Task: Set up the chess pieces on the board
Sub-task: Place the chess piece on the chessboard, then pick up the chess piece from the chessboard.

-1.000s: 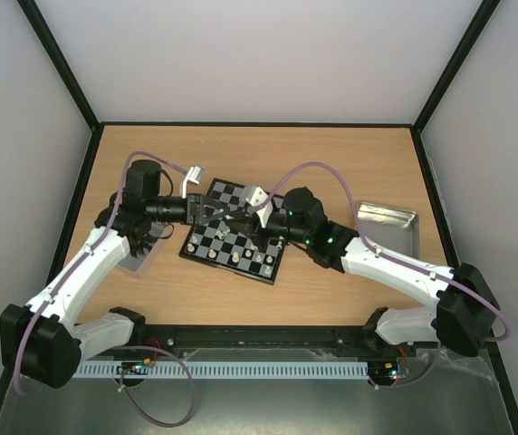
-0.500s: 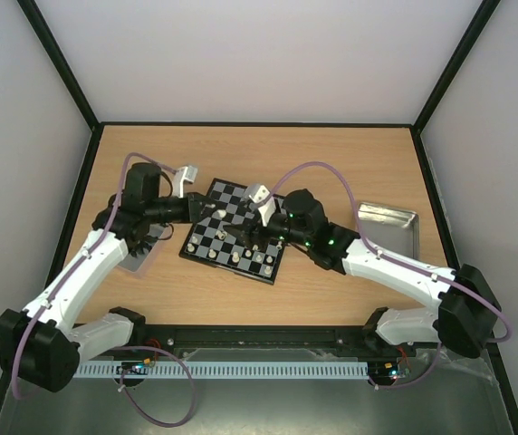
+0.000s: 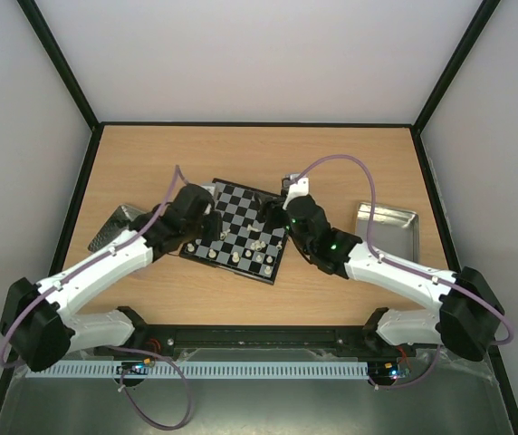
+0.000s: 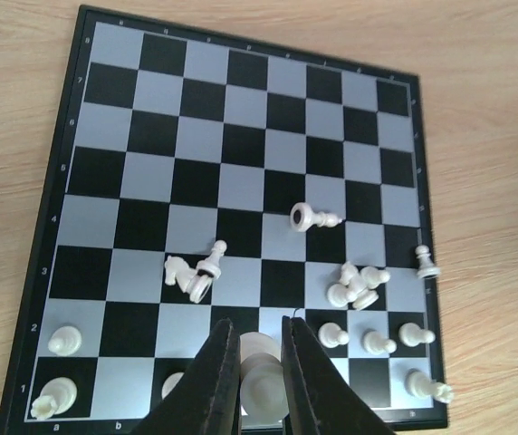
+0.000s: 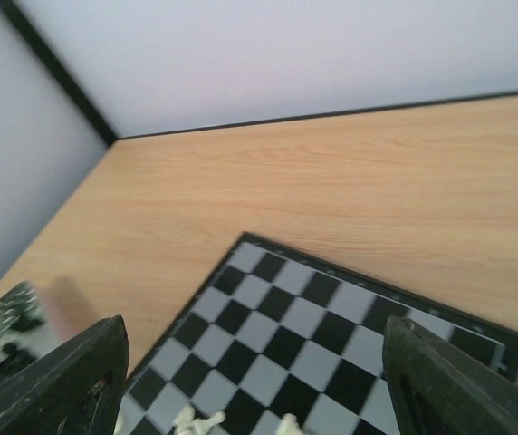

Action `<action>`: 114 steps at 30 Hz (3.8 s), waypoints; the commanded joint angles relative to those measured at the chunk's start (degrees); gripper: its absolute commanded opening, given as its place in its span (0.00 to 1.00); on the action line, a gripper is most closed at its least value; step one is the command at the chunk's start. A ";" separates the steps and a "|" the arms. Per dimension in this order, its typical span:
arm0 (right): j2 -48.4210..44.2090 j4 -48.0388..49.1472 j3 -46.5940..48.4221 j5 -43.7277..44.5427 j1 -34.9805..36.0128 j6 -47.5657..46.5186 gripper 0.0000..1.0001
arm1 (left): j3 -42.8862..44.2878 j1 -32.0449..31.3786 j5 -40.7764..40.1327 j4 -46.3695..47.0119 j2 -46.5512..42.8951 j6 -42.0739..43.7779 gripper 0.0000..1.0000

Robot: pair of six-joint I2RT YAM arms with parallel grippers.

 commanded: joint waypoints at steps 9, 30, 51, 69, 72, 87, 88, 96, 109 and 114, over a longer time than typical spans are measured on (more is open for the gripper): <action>0.79 1.34 -2.30 10.31 0.10 11.53 0.77 | -6.94 -6.27 -7.65 4.43 4.65 -1.77 0.07; 1.83 0.64 -2.57 10.96 0.10 12.52 0.79 | -13.75 -10.28 -6.25 14.37 10.87 -3.04 0.09; 2.54 0.27 -2.29 9.99 0.11 12.55 0.80 | -14.48 -11.06 -9.70 12.65 10.74 -4.38 0.22; 1.49 -5.62 0.35 10.29 -0.41 11.58 0.76 | -4.45 -9.70 -10.41 5.03 0.43 -4.64 0.41; 2.23 -9.85 2.98 5.21 -3.11 9.52 0.75 | -3.44 -7.29 -11.63 3.76 -3.09 -5.28 0.43; 21.37 -38.64 25.20 -13.66 -7.76 -14.63 0.71 | -8.31 4.94 -21.57 4.12 -25.79 -3.02 0.66; 22.85 -39.55 26.16 -14.69 -7.76 -16.11 0.71 | -8.65 4.99 -21.72 4.39 -26.52 -2.66 0.66; 34.37 -48.94 36.22 -16.14 -7.13 -21.74 0.67 | -9.43 5.13 -20.03 4.78 -26.67 -2.51 0.68; 45.57 -55.48 44.37 -19.10 -5.30 -27.85 0.58 | -9.79 5.34 -16.36 6.01 -25.95 -1.72 0.66; 48.19 -56.31 45.97 -17.02 -5.18 -28.33 0.47 | -9.78 5.32 -15.49 5.77 -25.33 -1.54 0.64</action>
